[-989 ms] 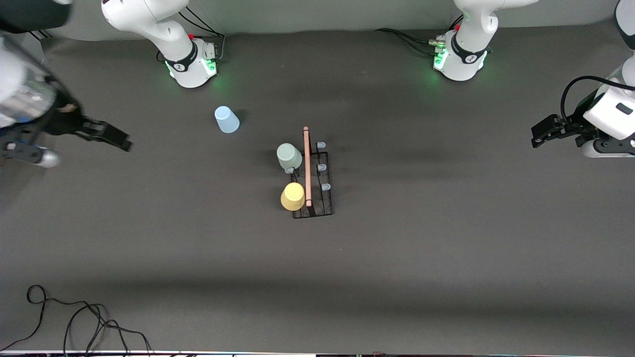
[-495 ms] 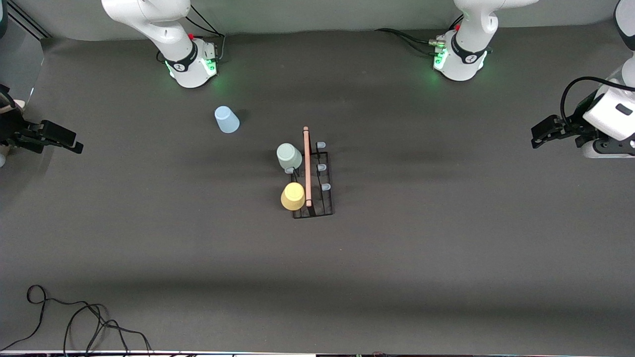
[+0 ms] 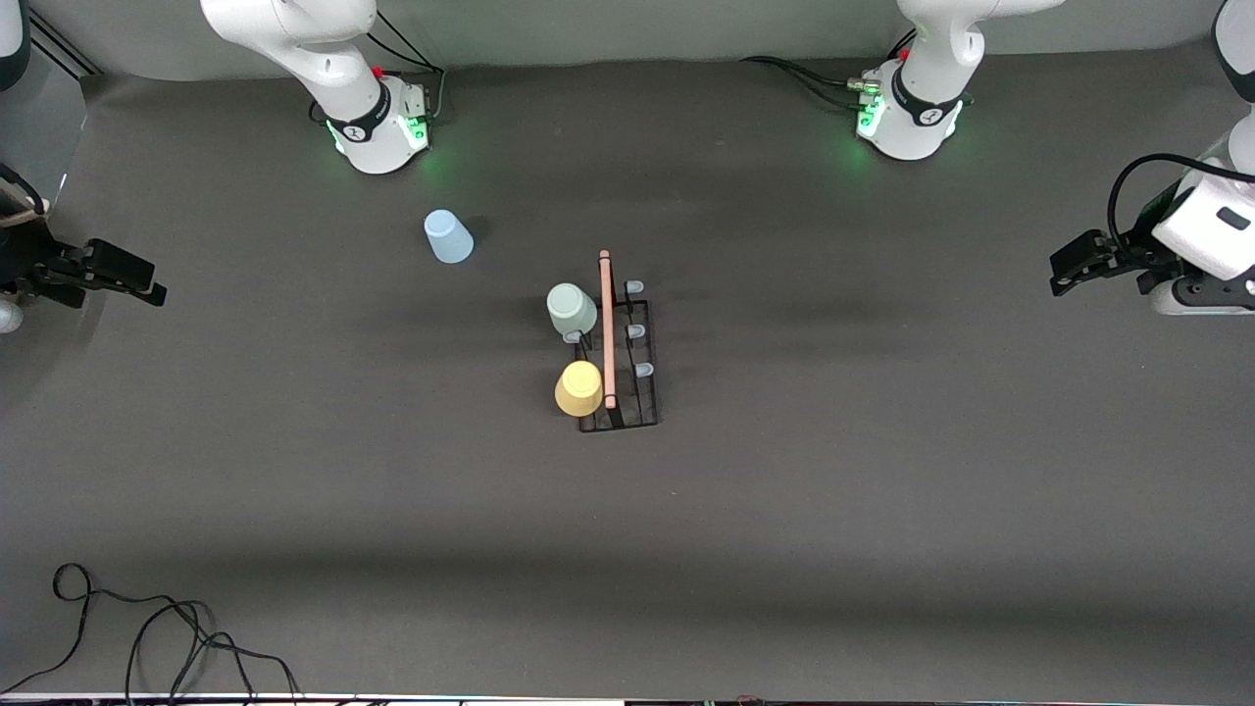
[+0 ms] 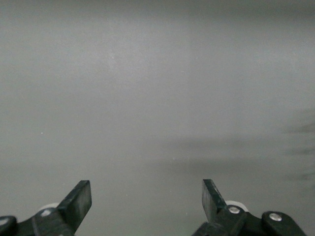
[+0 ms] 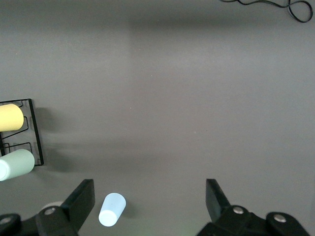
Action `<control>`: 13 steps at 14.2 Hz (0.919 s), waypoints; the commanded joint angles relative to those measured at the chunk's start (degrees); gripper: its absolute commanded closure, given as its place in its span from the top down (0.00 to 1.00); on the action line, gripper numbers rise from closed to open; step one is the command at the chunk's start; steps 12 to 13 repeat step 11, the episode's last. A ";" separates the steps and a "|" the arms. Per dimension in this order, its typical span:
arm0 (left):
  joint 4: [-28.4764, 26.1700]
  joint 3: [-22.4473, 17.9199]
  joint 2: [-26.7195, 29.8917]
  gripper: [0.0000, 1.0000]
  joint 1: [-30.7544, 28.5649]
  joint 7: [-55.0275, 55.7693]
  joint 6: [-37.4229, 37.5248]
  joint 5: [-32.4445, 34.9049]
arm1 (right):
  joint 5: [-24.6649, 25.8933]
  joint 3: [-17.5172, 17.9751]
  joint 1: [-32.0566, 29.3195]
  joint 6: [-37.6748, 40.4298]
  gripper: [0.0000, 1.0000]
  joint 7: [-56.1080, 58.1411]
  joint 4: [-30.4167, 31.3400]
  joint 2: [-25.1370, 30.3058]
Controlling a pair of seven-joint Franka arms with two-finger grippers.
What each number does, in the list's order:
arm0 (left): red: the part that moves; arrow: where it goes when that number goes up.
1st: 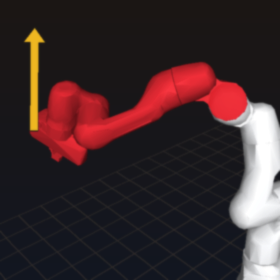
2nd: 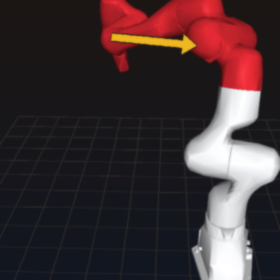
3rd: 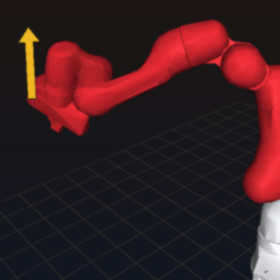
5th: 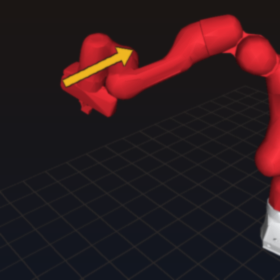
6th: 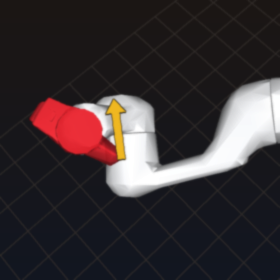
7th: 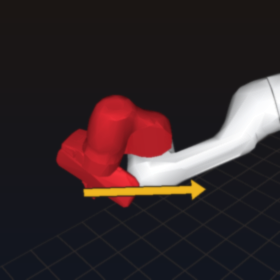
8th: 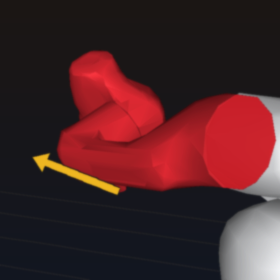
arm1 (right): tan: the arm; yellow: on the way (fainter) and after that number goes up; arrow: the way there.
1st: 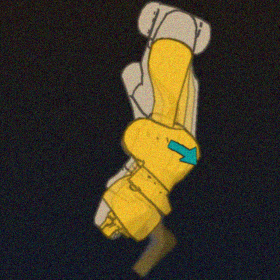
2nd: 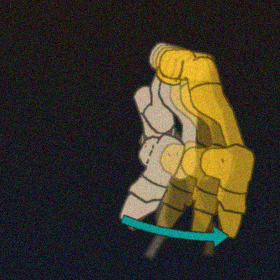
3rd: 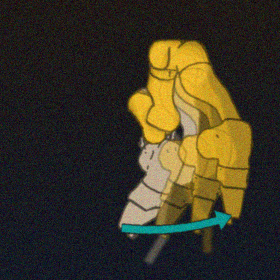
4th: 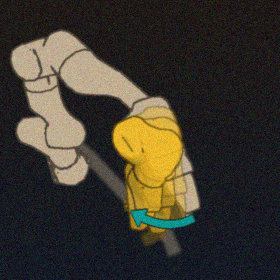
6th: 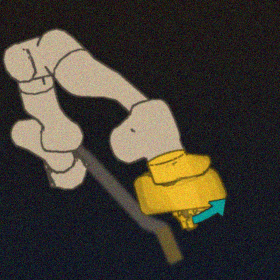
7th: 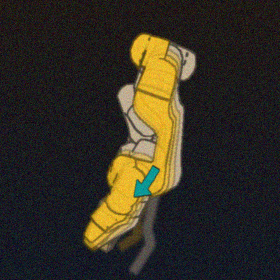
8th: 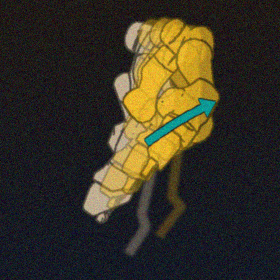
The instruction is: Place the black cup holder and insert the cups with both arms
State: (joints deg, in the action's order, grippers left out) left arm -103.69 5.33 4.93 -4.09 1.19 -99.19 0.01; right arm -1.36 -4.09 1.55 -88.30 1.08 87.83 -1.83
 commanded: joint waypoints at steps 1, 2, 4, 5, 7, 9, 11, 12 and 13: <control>0.15 -0.24 0.08 1.00 0.57 1.09 -0.30 1.04 | 1.28 0.31 0.03 -1.87 1.00 3.39 0.94 1.21; 0.15 -0.24 0.16 1.00 0.57 1.09 -0.30 1.04 | 1.28 0.31 0.03 -1.88 1.00 4.01 1.03 1.21; 0.24 -0.24 0.16 1.00 0.57 1.09 -0.21 1.13 | 1.10 0.40 0.03 -1.17 1.00 4.37 0.94 1.21; 0.50 -0.24 0.08 1.00 0.57 1.09 -0.04 1.13 | 1.01 0.31 0.03 -1.17 1.00 4.28 0.68 1.04; 0.50 -0.24 0.08 1.00 0.57 1.09 0.05 1.13 | 1.01 0.31 0.03 -1.09 1.00 4.02 0.41 0.95; 0.50 -0.24 0.08 1.00 0.57 1.09 0.05 1.13 | 1.01 0.14 0.03 -1.00 1.00 4.02 0.41 0.95; 0.50 -0.24 0.08 1.00 0.57 1.09 0.05 1.13 | 1.01 0.22 0.03 -1.00 1.00 4.28 0.67 0.95; 0.50 -0.24 0.08 1.00 0.57 1.09 0.05 1.13 | 1.01 0.22 0.03 -1.00 1.00 4.28 0.67 0.95; 0.50 -0.24 0.08 1.00 0.57 1.09 0.05 1.13 | 1.01 0.22 0.03 -1.00 1.00 4.28 0.67 0.95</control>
